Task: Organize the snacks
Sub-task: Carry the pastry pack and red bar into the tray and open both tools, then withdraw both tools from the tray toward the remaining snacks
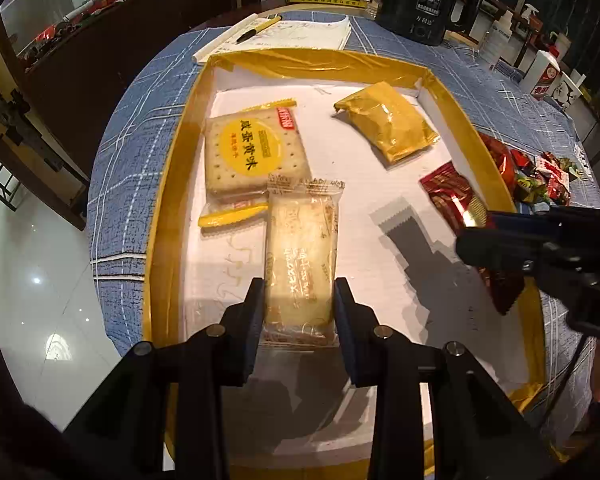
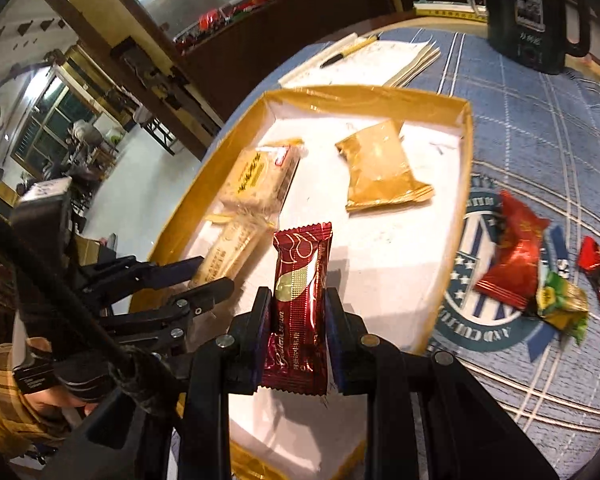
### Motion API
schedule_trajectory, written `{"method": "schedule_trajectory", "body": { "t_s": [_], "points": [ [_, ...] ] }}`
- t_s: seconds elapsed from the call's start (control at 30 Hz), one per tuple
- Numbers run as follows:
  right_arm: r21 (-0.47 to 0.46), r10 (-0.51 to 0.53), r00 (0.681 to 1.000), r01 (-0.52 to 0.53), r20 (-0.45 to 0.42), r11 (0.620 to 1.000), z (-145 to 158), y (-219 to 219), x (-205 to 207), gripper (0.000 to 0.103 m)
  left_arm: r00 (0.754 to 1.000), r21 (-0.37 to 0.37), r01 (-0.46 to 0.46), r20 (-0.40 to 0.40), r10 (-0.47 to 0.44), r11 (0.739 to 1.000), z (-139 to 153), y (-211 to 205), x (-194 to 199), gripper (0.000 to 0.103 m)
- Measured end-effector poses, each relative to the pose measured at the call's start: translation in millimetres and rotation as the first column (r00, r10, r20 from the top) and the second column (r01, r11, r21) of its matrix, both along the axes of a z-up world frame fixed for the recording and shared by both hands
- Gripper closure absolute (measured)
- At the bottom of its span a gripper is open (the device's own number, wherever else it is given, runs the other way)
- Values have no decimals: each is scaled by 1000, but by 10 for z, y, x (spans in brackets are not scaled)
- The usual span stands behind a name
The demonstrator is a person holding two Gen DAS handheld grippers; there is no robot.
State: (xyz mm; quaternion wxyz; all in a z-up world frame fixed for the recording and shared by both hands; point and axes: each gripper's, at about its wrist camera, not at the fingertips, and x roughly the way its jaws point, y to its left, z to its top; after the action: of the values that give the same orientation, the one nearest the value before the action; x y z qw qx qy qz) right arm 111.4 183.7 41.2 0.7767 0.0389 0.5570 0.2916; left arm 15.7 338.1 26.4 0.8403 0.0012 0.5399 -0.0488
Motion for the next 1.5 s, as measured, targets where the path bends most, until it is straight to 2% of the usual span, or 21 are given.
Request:
{"method": "schedule_trajectory", "body": {
  "t_s": [0.2,0.57,0.63,0.67,0.73,0.8,0.97,1.07,1.17,1.5],
  "points": [
    [-42,-21,1000,21,-12,999,-162,36,23,78,1000,2,-4,3,4,1000,-41,33,20,67],
    [-53,-38,999,40,29,998,-154,-27,5,77,1000,30,1,8,-1,1000,-75,-3,26,64],
    [-55,-38,999,40,33,998,-150,-28,7,76,1000,31,0,6,0,1000,-74,-7,24,59],
    [-56,-39,999,41,33,998,-150,-32,8,76,1000,28,0,5,0,1000,-71,-4,22,53],
    [-52,-42,999,44,34,998,-141,-51,6,69,1000,16,-1,10,0,1000,-57,1,11,45],
    [-55,-44,998,46,39,997,-130,-52,5,62,1000,12,-2,16,2,1000,-42,2,2,43],
    [-40,-50,998,51,46,998,-54,-115,-5,61,1000,12,-5,25,4,1000,3,-26,-20,38],
    [-20,-61,997,62,50,998,7,-188,-15,56,999,9,-5,34,5,1000,54,-52,-31,35],
    [13,-81,995,81,52,997,80,-302,-29,53,999,-3,-4,50,4,1000,129,-91,-36,35],
    [39,-168,983,165,74,985,207,-694,-66,51,994,-20,52,93,-50,998,318,-366,-27,34]
  ]
}}
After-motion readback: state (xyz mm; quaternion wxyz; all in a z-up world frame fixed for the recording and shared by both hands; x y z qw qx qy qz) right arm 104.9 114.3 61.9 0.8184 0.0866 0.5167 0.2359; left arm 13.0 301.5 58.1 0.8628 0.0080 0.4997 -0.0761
